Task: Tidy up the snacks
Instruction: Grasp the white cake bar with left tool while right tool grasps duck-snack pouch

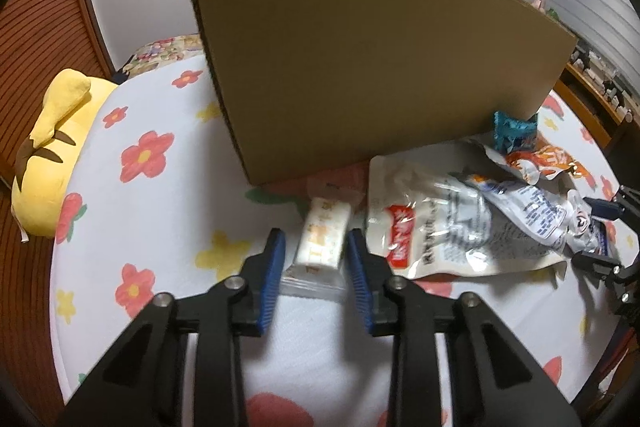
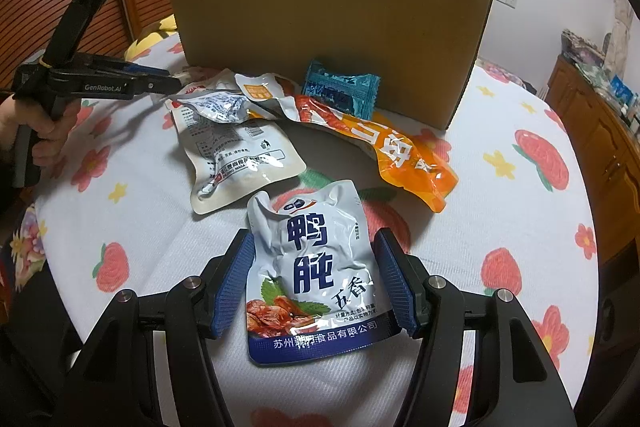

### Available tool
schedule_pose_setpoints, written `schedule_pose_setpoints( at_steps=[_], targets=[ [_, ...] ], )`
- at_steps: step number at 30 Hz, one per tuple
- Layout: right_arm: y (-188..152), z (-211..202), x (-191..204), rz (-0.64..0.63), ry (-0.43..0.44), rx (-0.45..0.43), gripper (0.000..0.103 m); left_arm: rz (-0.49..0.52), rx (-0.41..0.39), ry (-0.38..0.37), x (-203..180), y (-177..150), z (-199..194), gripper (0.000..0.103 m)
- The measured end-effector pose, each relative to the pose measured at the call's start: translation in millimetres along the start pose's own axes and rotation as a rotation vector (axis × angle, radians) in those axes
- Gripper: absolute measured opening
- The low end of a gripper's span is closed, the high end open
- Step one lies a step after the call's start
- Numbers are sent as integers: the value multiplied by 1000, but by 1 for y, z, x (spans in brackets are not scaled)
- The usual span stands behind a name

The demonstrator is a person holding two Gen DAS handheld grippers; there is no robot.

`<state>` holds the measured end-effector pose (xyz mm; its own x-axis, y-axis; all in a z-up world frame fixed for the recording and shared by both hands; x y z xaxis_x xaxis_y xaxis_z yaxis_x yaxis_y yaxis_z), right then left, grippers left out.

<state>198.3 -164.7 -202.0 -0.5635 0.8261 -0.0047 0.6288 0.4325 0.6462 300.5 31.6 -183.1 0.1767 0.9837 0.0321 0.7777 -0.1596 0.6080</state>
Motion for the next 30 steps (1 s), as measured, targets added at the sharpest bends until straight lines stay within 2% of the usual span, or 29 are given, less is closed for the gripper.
schedule_pose_setpoints(
  at_steps=[6,11,23,30],
  targets=[
    [0,0,0,-1,-1,-1,64,-3,-12,17,7,-7,-9,20],
    [0,0,0,0,-1,-1,64,-5,-52,0,4,-12,-31,20],
    [1,0,-1,-2,-6,11,63,22,-133,-75,-34,-16,-81,20],
    [3,0,2,-15,-15,32,62,41,-149,-99,-52,-14,-90,20]
  ],
)
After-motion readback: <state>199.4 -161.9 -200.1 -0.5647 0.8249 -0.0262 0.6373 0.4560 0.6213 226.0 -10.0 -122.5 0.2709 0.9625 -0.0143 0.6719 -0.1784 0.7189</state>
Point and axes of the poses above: each gripper's, at about its wrist camera, not at the fingertips, and z roughly the way its jaws point, x to its left, y to its top, the point moved 10 cm from there along z, roughly the way its jaws point, and after that the axes turned 4 degrees about y, right-handed, at the moved point
